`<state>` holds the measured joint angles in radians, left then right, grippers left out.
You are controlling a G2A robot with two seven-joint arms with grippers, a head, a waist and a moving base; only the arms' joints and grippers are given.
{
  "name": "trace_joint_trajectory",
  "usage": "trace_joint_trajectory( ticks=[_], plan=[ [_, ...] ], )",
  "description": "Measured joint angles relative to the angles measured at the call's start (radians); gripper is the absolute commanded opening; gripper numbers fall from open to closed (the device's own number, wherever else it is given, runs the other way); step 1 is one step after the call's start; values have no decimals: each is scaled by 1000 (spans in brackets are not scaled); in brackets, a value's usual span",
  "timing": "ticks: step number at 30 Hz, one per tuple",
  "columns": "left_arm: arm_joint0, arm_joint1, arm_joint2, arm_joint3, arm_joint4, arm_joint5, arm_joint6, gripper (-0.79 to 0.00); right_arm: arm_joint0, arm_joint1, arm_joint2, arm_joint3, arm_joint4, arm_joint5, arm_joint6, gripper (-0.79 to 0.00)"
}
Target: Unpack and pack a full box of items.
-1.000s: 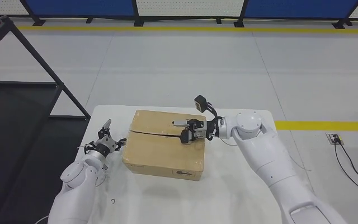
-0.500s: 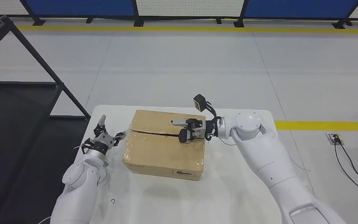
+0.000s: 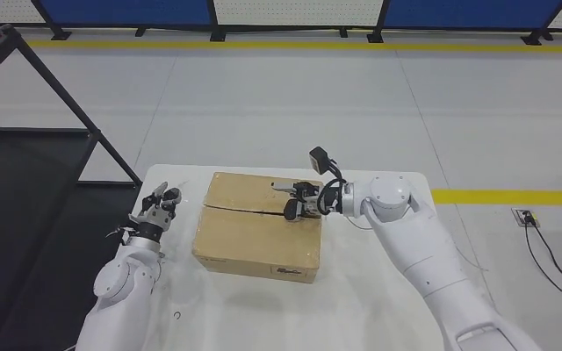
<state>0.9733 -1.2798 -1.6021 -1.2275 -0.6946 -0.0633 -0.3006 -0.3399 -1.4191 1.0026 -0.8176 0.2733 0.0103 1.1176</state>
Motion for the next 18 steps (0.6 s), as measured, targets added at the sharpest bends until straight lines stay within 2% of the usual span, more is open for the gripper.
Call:
trace_joint_trajectory(
  ticks=[10,15,18],
  plan=[
    [83,1,-3,-166,96,-102,67,-610,-8,6,2,-3,-6,3,11,0],
    [123,0,-5,-233,127,-138,101,-686,-15,5,4,-13,5,-8,-1,0],
    [137,0,-8,-248,149,-152,124,-702,-25,8,14,-27,14,-29,-6,0]
  ],
)
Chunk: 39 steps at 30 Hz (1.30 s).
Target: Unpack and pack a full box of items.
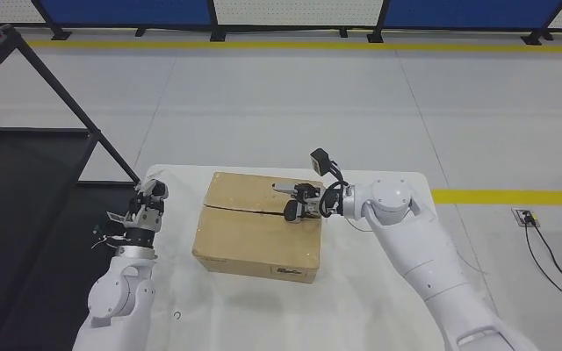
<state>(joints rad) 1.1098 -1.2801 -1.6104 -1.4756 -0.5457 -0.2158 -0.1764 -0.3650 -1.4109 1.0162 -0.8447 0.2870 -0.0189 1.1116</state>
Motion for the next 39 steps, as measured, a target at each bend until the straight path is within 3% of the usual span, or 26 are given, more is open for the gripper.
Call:
trace_joint_trajectory(
  ticks=[9,17,25,28,31,34,36,39],
  plan=[
    [50,-2,2,-44,81,-72,46,-785,-25,11,17,-35,-7,14,-15,0],
    [92,-4,15,-103,203,-144,86,-785,-31,14,20,-42,-6,21,-23,0],
    [93,-3,54,-141,427,-159,90,-773,-33,15,13,-43,-4,20,-19,0],
    [88,-2,72,-150,502,-148,82,-693,-34,13,7,-44,-5,23,-19,0],
    [79,-2,92,-155,555,-118,60,-483,-35,13,3,-45,-6,23,-18,0],
    [73,-1,108,-159,602,-103,42,-379,-38,14,3,-47,-6,21,-17,0],
    [71,-1,117,-160,623,-94,36,-259,-40,15,4,-51,-8,21,-15,0],
    [63,-1,129,-162,642,-69,22,-252,-45,17,5,-56,-10,21,-13,0]
  ],
)
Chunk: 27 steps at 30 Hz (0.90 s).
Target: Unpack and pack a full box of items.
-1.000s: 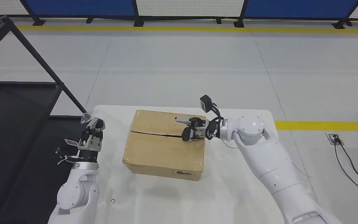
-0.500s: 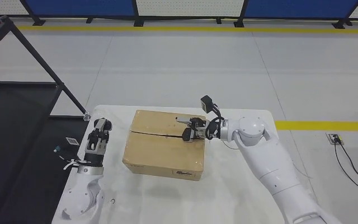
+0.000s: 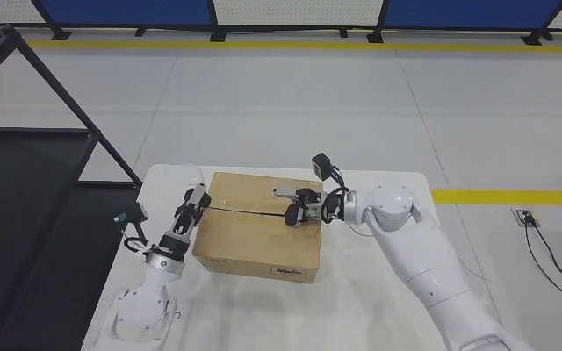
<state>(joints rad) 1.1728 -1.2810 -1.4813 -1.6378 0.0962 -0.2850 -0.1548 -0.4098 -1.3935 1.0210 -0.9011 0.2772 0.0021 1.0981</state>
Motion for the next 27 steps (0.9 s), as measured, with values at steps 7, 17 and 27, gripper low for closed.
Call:
trace_joint_trajectory(
  ticks=[7,17,27],
  plan=[
    [-4,0,28,-20,51,13,-27,-243,-8,4,3,-7,0,-2,3,0],
    [17,0,57,-63,106,-6,-26,-212,-10,7,5,-6,3,-11,9,0],
    [101,6,-26,-140,-48,-14,-35,-163,9,6,-4,15,5,-14,21,0]
  ],
)
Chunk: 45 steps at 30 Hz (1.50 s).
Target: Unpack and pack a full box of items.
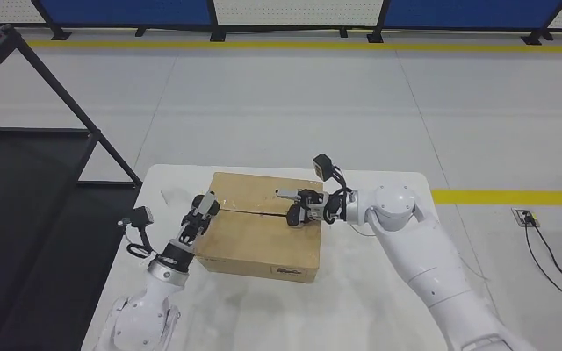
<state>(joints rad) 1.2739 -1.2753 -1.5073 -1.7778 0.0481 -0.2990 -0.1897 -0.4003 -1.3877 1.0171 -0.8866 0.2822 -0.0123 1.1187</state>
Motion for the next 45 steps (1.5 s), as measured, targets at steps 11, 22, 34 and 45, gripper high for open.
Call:
trace_joint_trajectory(
  ticks=[11,22,34,45],
  plan=[
    [86,26,-255,82,-405,236,-192,0,52,-11,-21,62,12,-11,22,0],
    [5,57,-385,263,-709,555,-507,0,93,-28,-51,133,22,-28,24,0],
    [-36,51,-290,295,-724,637,-396,0,108,-37,-62,161,30,-40,24,0],
    [-150,44,-188,410,-747,675,-277,0,100,-35,-59,138,22,-25,19,0]
  ],
)
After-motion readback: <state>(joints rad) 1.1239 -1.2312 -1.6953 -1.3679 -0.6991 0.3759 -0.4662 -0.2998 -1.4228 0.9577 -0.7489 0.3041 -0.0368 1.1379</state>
